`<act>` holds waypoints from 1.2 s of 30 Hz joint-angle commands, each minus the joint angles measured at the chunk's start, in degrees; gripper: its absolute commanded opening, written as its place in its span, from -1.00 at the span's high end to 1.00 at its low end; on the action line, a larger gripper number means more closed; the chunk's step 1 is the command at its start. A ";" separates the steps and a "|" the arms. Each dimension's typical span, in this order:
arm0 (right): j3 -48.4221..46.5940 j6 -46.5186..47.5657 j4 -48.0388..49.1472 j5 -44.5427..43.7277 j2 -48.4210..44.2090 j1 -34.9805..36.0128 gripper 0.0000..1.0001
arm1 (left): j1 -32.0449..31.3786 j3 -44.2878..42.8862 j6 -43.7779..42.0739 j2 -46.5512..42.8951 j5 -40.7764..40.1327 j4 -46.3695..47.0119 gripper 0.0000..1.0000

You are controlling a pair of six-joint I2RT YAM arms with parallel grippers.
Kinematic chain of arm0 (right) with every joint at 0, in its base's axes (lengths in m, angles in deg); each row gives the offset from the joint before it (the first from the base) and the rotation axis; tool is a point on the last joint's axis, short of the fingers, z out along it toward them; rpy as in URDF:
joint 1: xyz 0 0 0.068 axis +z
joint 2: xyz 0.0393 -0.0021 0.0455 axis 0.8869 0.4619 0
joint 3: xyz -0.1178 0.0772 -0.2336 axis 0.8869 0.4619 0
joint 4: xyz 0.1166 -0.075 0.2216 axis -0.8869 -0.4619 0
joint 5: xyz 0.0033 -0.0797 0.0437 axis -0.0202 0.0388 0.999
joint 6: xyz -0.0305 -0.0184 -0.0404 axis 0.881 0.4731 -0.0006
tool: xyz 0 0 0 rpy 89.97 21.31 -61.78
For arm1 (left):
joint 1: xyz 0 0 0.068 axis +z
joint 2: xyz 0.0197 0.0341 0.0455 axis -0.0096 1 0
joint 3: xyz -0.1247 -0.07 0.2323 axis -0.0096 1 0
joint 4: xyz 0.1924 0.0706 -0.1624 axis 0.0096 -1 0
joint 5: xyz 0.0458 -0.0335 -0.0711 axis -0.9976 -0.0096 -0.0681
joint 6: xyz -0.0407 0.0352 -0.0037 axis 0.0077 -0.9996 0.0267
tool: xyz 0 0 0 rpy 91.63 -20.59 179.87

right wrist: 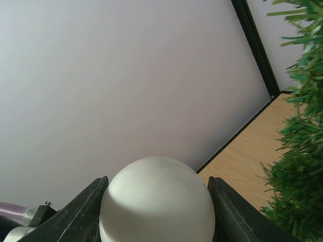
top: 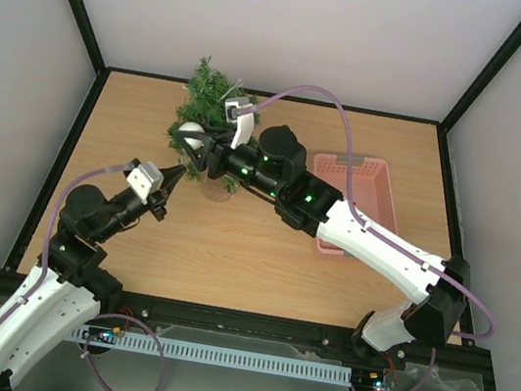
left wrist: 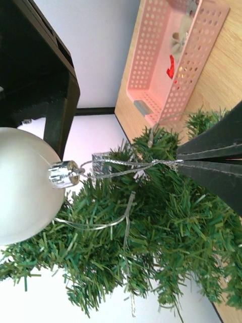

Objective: Decorate the small christmas tree
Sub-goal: Hang the decoration item on the Christmas tree.

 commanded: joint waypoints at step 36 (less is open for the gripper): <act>-3.69 15.64 -0.79 -18.59 9.91 0.38 0.12 | 4.62 -0.25 2.28 8.95 -5.94 1.16 0.95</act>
